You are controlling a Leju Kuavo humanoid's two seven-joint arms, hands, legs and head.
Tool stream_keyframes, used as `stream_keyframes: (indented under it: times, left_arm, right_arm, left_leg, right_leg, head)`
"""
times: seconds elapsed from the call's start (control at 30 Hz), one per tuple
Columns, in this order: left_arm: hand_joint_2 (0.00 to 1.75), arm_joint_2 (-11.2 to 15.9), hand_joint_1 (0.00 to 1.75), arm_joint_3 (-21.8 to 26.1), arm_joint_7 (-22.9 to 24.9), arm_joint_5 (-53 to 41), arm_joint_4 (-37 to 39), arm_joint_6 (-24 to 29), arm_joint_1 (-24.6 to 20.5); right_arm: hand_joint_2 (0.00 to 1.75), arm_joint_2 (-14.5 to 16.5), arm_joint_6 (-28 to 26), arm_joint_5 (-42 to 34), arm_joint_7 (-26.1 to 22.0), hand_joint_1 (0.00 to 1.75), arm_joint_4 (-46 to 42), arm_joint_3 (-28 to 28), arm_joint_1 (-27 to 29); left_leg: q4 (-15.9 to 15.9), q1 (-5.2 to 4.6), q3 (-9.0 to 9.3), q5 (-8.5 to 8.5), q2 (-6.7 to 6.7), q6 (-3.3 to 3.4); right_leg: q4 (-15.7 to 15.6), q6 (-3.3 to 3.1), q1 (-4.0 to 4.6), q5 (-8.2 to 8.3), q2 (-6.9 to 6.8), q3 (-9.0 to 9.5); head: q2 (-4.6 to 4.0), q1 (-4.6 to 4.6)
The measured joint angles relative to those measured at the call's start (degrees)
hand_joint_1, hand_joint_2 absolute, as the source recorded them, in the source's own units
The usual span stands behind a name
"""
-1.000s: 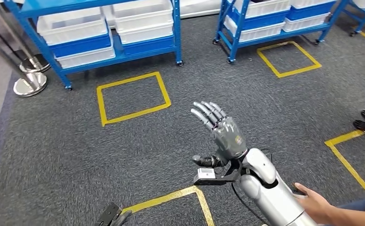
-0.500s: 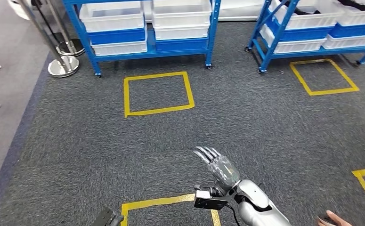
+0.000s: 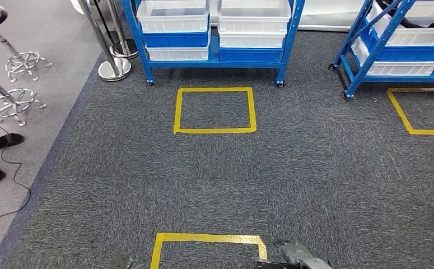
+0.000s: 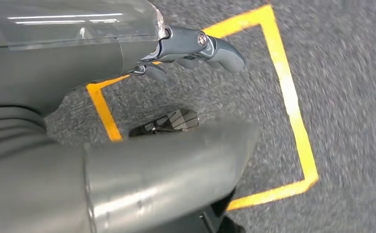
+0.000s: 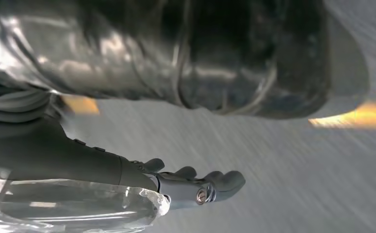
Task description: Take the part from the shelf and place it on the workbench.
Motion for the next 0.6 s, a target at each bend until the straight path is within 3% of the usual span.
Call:
stream_keyframes:
  times: [0.03,0.1,0.23,0.27,0.33,0.4,0.43,0.53,0.57,0.6]
  left_arm:
    - [1.75,-0.03,0.00,0.34,0.21,0.37,0.19,0.37,0.10]
    - [1.75,-0.08,0.00,0.99,0.56,1.03,0.96,1.01,0.34]
    - [1.75,-0.18,0.00,2.10,0.55,1.98,2.91,1.78,1.89]
    - [1.75,-0.24,0.00,2.26,0.52,2.08,3.26,1.88,2.16]
    - [1.75,-0.41,0.00,2.46,0.75,2.08,3.90,1.98,2.34]
    - [1.75,-0.55,0.00,2.56,1.21,1.78,4.69,1.86,2.51]
    - [1.75,-0.68,0.00,2.57,1.17,1.61,5.11,1.62,2.74]
    - [0.44,-1.10,0.00,2.54,-0.23,1.29,6.08,0.58,3.59]
    - [0.00,-1.17,0.00,2.49,-0.66,1.09,6.30,0.38,3.75]
    - [0.00,-1.19,0.00,2.39,-0.90,0.76,6.49,0.31,3.79]
  right_arm:
    - [0.00,0.01,0.28,-2.55,1.93,0.00,1.29,-0.87,0.41]
    - [0.00,0.03,-0.87,-8.04,3.71,0.00,3.34,-4.02,1.71]
    - [1.75,0.04,-3.02,-14.00,3.53,0.00,6.23,-11.00,4.66]
    - [1.75,0.04,-3.36,-14.49,3.26,0.00,6.70,-12.23,5.20]
    - [1.75,0.02,-4.13,-15.30,2.46,0.00,7.50,-14.49,5.98]
    - [1.75,0.03,-5.55,-15.91,1.44,0.00,8.15,-16.32,6.68]
    - [1.31,0.09,-6.62,-16.33,0.84,0.00,8.36,-17.04,7.05]
    - [0.00,0.45,-8.82,-17.89,-1.73,0.00,8.63,-19.08,8.02]
    - [0.00,0.62,-8.61,-18.18,-2.65,0.00,8.67,-19.68,8.19]
    - [0.00,0.82,-8.08,-18.32,-3.48,0.00,8.70,-20.13,8.27]
  left_leg:
    - [-4.07,-0.02,2.25,1.67,0.16,0.22]
    - [-10.32,-0.29,5.81,3.28,0.45,0.68]
    - [-12.24,-0.49,7.03,3.28,0.41,1.59]
    - [-12.46,-0.48,7.20,3.37,0.39,1.75]
    - [-12.39,-0.66,7.42,3.18,0.30,1.90]
    - [-11.94,-0.97,7.58,2.60,0.17,1.97]
    - [-11.87,-1.04,7.72,2.44,0.14,2.06]
    - [-11.77,-1.07,7.80,2.34,0.17,2.16]
    - [-11.76,-1.07,7.78,2.35,0.18,2.17]
    - [-11.75,-1.07,7.76,2.35,0.18,2.18]
  right_leg:
    - [0.08,0.12,0.00,-0.13,-0.22,0.09]
    - [0.24,0.56,0.16,-0.37,-0.47,0.21]
    - [0.21,1.78,0.13,-0.65,-0.29,0.58]
    - [0.69,2.04,0.10,-1.13,0.19,0.40]
    - [0.66,1.57,0.04,-1.20,1.05,0.29]
    - [0.00,1.36,-0.02,-0.68,1.06,0.70]
    - [0.13,1.72,-0.10,-0.96,1.01,0.91]
    - [-0.03,2.02,-0.14,-0.68,1.13,1.05]
    - [-0.06,2.03,-0.14,-0.67,1.14,1.04]
    - [-0.09,2.04,-0.15,-0.67,1.13,1.05]
  head:
    - [0.00,-0.01]
    - [0.00,0.00]
    - [0.00,0.02]
    - [0.00,0.04]
    - [0.00,0.06]
    - [0.00,0.07]
    - [0.00,0.06]
    - [0.00,0.07]
    - [0.00,0.07]
    - [0.00,0.06]
